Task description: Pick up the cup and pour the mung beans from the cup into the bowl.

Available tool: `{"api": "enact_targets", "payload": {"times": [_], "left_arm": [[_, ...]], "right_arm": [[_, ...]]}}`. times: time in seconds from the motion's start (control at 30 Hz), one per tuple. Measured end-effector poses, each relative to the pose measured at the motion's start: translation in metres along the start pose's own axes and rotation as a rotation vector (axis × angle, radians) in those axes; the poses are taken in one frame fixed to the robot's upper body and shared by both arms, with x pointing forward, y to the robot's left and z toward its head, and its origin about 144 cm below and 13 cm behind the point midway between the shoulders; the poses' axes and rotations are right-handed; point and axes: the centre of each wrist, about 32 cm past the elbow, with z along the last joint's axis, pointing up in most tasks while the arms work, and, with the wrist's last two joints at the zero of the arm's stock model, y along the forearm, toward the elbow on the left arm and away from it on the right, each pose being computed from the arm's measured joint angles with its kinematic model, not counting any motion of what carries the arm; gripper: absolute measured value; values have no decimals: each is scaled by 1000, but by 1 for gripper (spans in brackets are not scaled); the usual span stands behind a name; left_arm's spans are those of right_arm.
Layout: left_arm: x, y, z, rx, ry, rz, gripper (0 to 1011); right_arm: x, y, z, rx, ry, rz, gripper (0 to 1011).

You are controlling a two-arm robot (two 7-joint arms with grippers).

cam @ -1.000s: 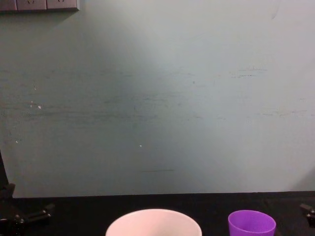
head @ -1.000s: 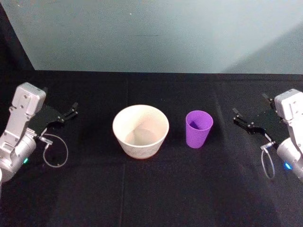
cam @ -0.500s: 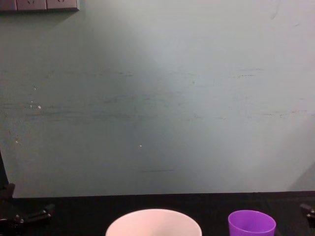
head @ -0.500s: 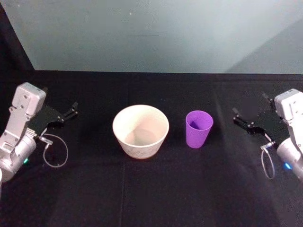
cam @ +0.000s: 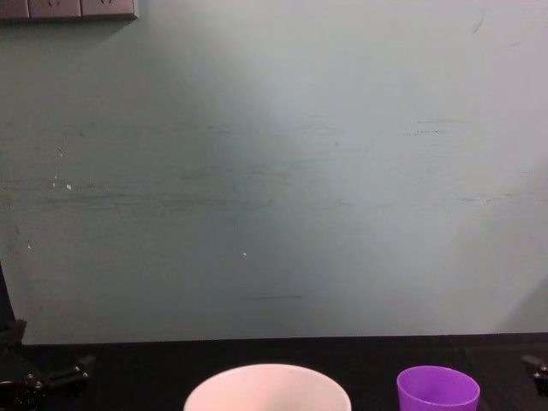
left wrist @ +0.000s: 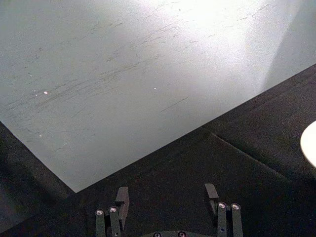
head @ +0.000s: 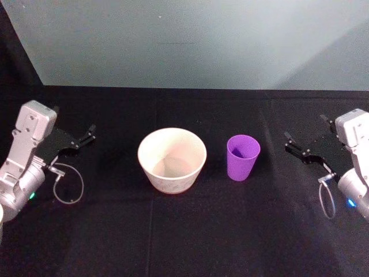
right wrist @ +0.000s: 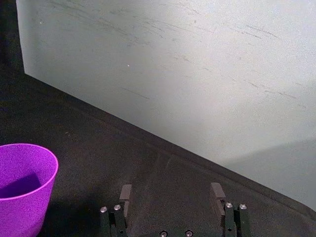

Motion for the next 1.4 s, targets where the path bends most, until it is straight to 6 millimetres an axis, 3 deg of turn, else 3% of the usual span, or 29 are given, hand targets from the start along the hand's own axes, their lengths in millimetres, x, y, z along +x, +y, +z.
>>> {"api": "enact_targets", "payload": {"times": [0.63, 1.23, 1.4], "left_arm": [[0, 0, 0, 0, 0, 0, 1000], [0, 0, 0, 0, 0, 0, 1000], [0, 0, 0, 0, 0, 0, 1000]], "right_arm": [[0, 0, 0, -1, 0, 0, 1003], [-16, -39, -1, -49, -1, 119, 1003], [-27, -39, -3, -43, 27, 165, 1003]]}}
